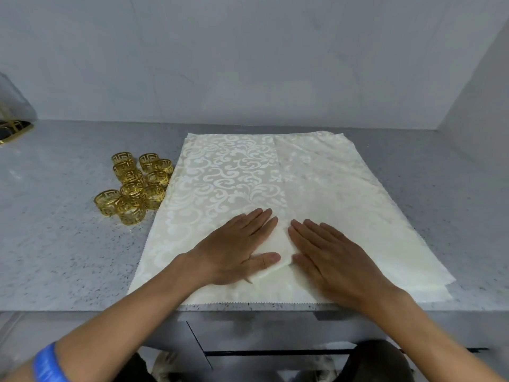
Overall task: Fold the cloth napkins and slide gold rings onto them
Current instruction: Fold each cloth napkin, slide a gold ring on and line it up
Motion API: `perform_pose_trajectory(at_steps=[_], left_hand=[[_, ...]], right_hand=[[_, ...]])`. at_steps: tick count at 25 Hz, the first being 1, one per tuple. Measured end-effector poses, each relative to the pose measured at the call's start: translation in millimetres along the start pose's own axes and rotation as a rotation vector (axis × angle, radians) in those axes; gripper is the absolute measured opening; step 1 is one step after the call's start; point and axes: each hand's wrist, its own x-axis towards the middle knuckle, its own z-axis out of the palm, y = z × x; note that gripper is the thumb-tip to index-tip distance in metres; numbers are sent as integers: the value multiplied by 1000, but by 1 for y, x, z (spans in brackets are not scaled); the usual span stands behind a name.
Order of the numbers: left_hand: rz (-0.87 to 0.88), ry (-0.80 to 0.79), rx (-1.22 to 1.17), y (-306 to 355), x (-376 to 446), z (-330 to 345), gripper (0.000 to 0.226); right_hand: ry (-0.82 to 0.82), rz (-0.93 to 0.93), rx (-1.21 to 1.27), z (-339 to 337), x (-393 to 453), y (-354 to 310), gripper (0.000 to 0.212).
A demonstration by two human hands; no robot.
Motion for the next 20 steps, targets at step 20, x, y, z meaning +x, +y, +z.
perform_pose_trajectory(at_steps=[20], left_hand=[[-172, 326, -252, 31, -17, -13, 17]], right_hand=[[193, -11, 119, 4, 8, 20, 36]])
